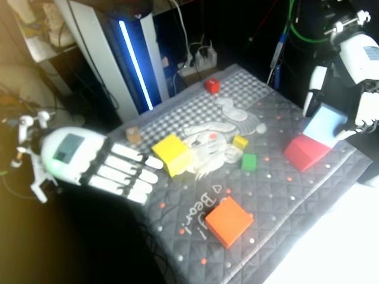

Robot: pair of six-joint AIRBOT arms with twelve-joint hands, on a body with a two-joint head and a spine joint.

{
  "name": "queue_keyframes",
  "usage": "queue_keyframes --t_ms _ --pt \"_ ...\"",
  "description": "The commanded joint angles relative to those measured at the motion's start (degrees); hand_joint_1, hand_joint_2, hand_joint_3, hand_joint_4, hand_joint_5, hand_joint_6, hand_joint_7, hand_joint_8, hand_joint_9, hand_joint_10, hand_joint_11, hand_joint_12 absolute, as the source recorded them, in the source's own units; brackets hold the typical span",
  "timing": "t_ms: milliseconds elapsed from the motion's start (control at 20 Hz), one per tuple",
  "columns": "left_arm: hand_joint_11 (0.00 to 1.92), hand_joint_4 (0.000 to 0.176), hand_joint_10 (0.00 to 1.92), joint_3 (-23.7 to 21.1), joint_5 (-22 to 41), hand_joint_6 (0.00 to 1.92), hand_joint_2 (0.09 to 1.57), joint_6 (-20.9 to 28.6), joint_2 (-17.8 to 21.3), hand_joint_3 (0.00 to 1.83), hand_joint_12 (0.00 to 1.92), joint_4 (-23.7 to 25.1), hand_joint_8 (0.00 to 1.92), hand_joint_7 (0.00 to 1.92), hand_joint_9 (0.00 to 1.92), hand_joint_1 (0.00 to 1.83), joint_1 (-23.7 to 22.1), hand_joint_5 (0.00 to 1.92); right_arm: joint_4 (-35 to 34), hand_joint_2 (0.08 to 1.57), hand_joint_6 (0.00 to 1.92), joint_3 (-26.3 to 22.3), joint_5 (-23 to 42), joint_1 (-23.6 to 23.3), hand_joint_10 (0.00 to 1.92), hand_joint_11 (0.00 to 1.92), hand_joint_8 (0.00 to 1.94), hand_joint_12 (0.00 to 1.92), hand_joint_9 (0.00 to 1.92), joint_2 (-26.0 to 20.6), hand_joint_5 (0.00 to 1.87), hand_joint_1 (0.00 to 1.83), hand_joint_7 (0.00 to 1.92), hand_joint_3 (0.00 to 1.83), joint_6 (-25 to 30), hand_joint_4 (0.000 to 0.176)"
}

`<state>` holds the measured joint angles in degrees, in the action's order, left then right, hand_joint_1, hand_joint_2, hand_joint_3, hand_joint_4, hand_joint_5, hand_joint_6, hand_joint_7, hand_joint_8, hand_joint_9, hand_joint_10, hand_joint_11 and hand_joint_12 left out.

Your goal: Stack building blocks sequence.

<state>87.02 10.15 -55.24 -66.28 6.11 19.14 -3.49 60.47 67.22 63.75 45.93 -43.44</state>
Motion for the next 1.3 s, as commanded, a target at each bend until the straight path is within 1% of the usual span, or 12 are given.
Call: queue_keyframes --t_ms 0,200,400,450,500,550,600,650,750,1050,1150,1250 --pt "0.76 0.0 1.07 0.32 5.5 1.01 1.1 -0.67 -0.31 0.0 1.42 -0.35 1.15 0.86 0.96 1.5 -1.0 0.97 -1.48 1.09 0.0 0.4 6.69 -0.42 0.0 0.27 0.0 0.21 0.33 -0.17 0.31 1.05 0.34 0.0 -0.06 0.076" --pt "0.74 0.0 1.12 1.32 4.31 0.91 1.07 -1.0 -1.64 0.0 1.29 -0.29 1.21 0.92 1.01 1.62 -1.01 0.97 -1.48 1.1 0.0 0.44 6.67 -0.28 0.01 0.29 0.0 0.22 0.35 -0.15 0.32 1.04 0.34 0.0 -0.06 0.072" --pt "0.79 0.0 1.12 1.97 3.34 0.95 1.11 -1.67 -2.69 0.0 1.41 -0.28 1.2 0.83 0.95 1.5 -0.8 0.96 -1.48 1.1 0.0 0.43 6.68 -0.26 0.0 0.23 0.0 0.19 0.32 -0.07 0.32 1.05 0.33 0.0 -0.06 0.074" --pt "0.79 0.0 1.02 2.01 3.29 0.73 1.12 -1.67 -2.8 0.0 1.33 -0.3 1.27 0.87 0.88 1.28 -0.68 1.06 -1.48 1.1 0.0 0.43 6.68 -0.23 0.0 0.24 0.0 0.2 0.32 -0.06 0.32 1.05 0.33 0.0 -0.05 0.075" --pt "0.63 0.0 1.0 2.02 3.2 0.8 1.08 -1.67 -2.91 0.01 1.46 -0.31 0.95 0.74 0.76 1.2 -0.53 1.06 -1.49 1.09 0.0 0.42 6.68 -0.18 0.0 0.26 0.0 0.21 0.32 -0.06 0.32 1.04 0.32 0.0 -0.05 0.081" --pt "0.59 0.0 1.04 2.01 3.15 0.81 1.07 -1.67 -3.0 0.0 1.51 -0.32 0.77 0.75 0.7 1.19 -0.46 1.07 -1.49 1.09 0.0 0.42 6.68 -0.15 0.0 0.27 0.0 0.21 0.32 -0.06 0.33 1.07 0.33 0.0 -0.05 0.066" --pt "0.52 0.0 1.08 2.01 3.15 0.85 1.07 -1.67 -3.06 0.0 1.58 -0.32 0.68 0.72 0.62 1.15 -0.41 1.05 -1.52 1.1 0.0 0.42 6.68 -0.15 0.0 0.27 0.0 0.22 0.33 -0.06 0.33 1.04 0.33 0.0 -0.05 0.07" --pt "0.47 0.0 1.19 2.01 3.15 0.37 1.0 -1.67 -3.1 0.0 1.67 -0.33 0.69 0.66 0.53 1.13 -0.35 0.89 -1.53 1.1 0.0 0.42 6.69 -0.15 0.0 0.27 0.0 0.22 0.33 -0.06 0.33 1.04 0.32 0.0 -0.05 0.069" --pt "0.43 0.0 1.22 1.97 3.15 0.05 0.98 -1.67 -3.13 0.0 1.69 -0.36 0.74 0.6 0.47 1.11 -0.3 0.92 -1.57 1.11 0.0 0.42 6.7 -0.15 0.0 0.26 0.0 0.22 0.32 -0.06 0.33 1.04 0.33 0.0 -0.05 0.073" --pt "0.42 0.0 1.34 1.88 3.18 0.0 0.99 -1.66 -3.12 0.0 1.75 -0.43 0.9 0.52 0.44 1.08 -0.05 0.9 -1.68 1.12 0.0 0.42 6.71 -0.15 0.0 0.24 0.0 0.22 0.31 0.0 0.3 1.04 0.31 0.0 -0.05 0.089" --pt "0.38 0.011 0.88 1.89 3.23 0.0 1.0 -1.66 -3.12 0.0 1.44 -0.44 0.5 0.63 0.52 1.05 -0.05 0.87 -1.68 1.12 0.0 0.42 6.71 -0.15 0.0 0.2 0.0 0.21 0.28 0.01 0.3 1.03 0.3 0.0 -0.05 0.109" --pt "0.42 0.03 0.52 1.89 3.54 0.0 1.0 -1.64 -3.1 0.0 1.23 -0.52 0.13 0.73 0.62 0.99 -0.07 0.74 -1.69 1.11 0.0 0.42 6.71 -0.14 0.0 0.2 0.0 0.22 0.28 0.03 0.3 1.04 0.3 0.0 -0.05 0.105"
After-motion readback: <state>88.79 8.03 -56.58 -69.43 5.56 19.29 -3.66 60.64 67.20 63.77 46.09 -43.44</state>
